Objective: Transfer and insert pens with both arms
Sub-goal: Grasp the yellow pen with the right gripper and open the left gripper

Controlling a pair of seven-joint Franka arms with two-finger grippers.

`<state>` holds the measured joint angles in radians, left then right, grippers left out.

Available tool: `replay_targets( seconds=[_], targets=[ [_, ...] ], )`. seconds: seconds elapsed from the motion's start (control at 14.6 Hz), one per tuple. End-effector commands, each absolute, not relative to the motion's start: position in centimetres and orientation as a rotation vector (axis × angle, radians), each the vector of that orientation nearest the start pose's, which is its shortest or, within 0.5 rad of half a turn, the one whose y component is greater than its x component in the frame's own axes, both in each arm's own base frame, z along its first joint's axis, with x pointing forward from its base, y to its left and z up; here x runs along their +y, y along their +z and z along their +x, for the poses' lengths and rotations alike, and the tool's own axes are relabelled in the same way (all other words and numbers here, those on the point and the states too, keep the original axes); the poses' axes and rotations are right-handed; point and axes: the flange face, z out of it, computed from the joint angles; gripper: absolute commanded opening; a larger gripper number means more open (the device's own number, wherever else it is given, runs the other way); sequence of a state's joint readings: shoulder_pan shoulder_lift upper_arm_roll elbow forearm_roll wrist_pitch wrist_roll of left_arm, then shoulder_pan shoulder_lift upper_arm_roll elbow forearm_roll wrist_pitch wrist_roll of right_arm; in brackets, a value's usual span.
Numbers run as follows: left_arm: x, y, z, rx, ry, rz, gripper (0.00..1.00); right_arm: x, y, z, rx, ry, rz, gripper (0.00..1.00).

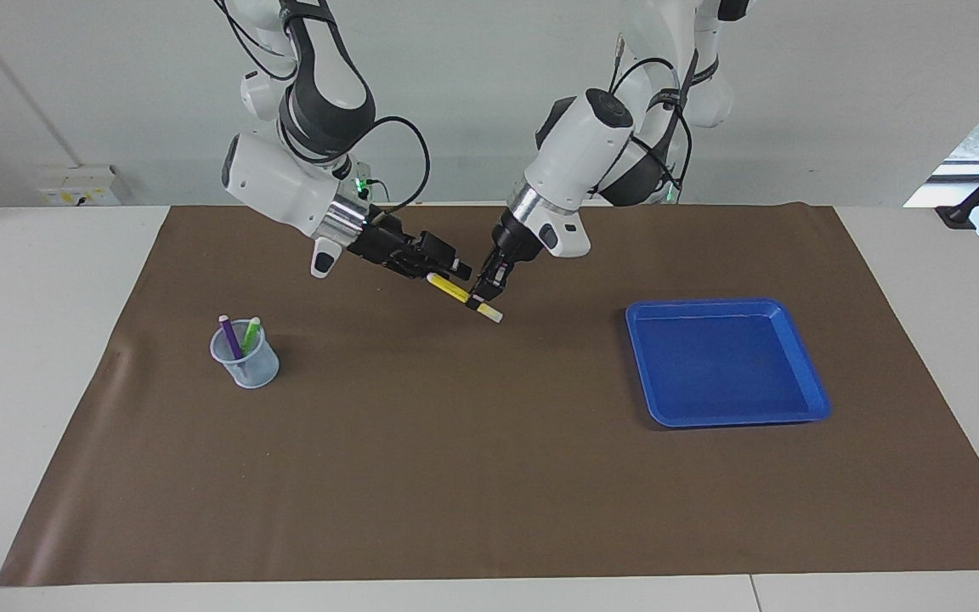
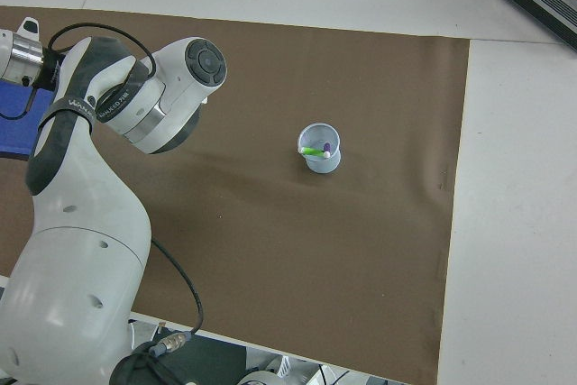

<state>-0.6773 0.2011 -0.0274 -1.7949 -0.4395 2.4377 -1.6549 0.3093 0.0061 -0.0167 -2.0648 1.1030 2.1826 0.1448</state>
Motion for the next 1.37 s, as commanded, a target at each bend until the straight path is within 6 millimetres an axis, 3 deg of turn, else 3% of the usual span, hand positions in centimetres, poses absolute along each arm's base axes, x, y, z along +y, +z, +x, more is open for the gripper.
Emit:
replay_targets(
  seconds=[0.0,0.27,0.41,0.61,0.68,0.75,1.16,1.23,1.3],
  targets=[
    [-42.6,48.0,49.6,1.500,-0.237,2.121,0.00,18.9,46.0,53.3,0.515,0.092,-2.134,0.61],
    [-42.5,47.8,49.5,1.502,-0.241,2.129,0.00,18.3,46.0,53.5,0.502,0.075,-2.138,0.59],
    [-42.5,47.7,49.4,1.502,-0.242,2.131,0.00,18.4,46.0,53.5,0.500,0.076,-2.138,0.53],
    [-42.4,47.5,49.3,1.503,-0.242,2.135,0.00,18.3,46.0,53.5,0.500,0.074,-2.140,0.31],
    [-42.3,47.5,49.2,1.504,-0.243,2.136,0.00,18.3,46.0,53.5,0.500,0.074,-2.140,0.20],
    [-42.3,47.4,49.2,1.503,-0.241,2.140,0.00,18.3,46.0,53.5,0.499,0.076,-2.140,0.00],
    [-42.1,47.3,49.2,1.476,-0.227,2.164,0.00,18.3,46.1,53.5,0.500,0.076,-2.138,0.00],
    [-42.0,47.2,49.3,1.439,-0.212,2.193,0.45,18.2,46.1,53.6,0.501,0.074,-2.137,0.00],
    [-41.9,47.0,49.1,1.387,-0.206,2.243,0.99,18.2,46.2,53.6,0.501,0.073,-2.136,0.00]
  ],
)
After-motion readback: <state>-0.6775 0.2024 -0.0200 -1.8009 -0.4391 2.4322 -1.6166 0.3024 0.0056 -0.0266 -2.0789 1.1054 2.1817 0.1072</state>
